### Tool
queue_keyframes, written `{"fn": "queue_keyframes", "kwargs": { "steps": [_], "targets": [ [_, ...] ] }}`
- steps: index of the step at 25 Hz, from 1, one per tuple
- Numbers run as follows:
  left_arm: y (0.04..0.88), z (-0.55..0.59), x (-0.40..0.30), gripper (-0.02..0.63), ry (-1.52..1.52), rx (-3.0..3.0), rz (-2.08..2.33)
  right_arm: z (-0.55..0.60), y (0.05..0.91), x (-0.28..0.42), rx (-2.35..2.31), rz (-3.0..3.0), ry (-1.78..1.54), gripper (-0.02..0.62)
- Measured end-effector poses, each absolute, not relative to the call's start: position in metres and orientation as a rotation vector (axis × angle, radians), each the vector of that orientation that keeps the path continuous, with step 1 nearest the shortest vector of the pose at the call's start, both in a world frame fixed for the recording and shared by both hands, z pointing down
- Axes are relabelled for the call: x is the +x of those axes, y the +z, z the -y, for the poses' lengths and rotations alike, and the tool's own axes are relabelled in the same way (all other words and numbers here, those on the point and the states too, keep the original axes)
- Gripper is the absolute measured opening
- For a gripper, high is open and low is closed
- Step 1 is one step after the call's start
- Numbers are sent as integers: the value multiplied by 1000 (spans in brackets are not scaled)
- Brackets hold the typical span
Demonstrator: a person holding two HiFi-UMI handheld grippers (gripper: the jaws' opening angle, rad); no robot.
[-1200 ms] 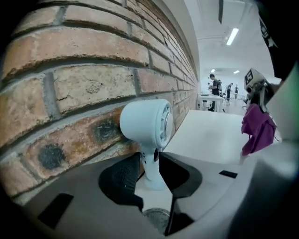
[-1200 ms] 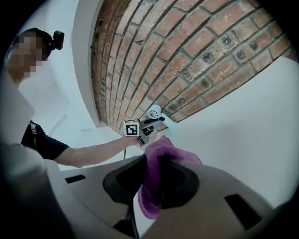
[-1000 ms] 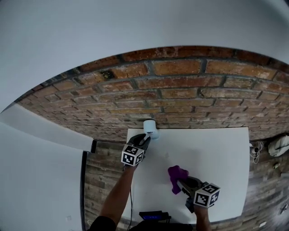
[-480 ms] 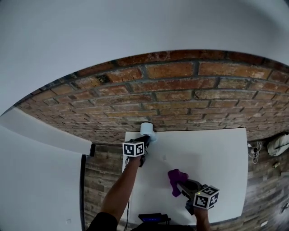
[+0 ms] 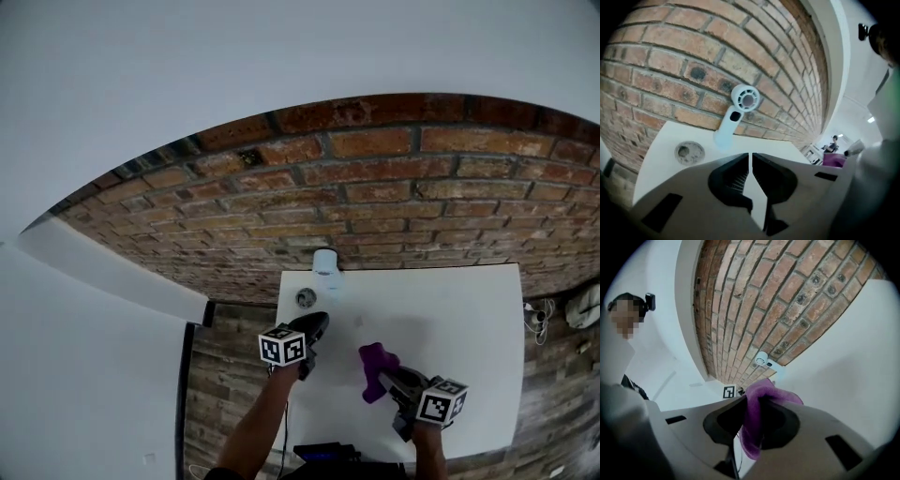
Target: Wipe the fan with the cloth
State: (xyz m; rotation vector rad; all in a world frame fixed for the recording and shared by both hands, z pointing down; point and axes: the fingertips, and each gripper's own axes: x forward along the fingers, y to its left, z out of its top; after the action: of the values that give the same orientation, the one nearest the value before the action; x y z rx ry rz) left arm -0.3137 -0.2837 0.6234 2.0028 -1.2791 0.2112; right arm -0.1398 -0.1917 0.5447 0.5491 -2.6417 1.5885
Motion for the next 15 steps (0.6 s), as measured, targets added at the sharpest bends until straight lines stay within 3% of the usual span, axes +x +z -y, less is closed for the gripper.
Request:
{"fn": "queue_keyframes", "kwargs": {
  "steps": [6, 15],
  "targets": [
    [551, 118, -294, 29, -77, 2176, 1070, 152, 494, -137, 429, 2784, 1883, 64],
    [469, -74, -329, 29, -415, 2189, 1167, -3, 414, -131, 338, 2992, 1920, 64]
  ]
}}
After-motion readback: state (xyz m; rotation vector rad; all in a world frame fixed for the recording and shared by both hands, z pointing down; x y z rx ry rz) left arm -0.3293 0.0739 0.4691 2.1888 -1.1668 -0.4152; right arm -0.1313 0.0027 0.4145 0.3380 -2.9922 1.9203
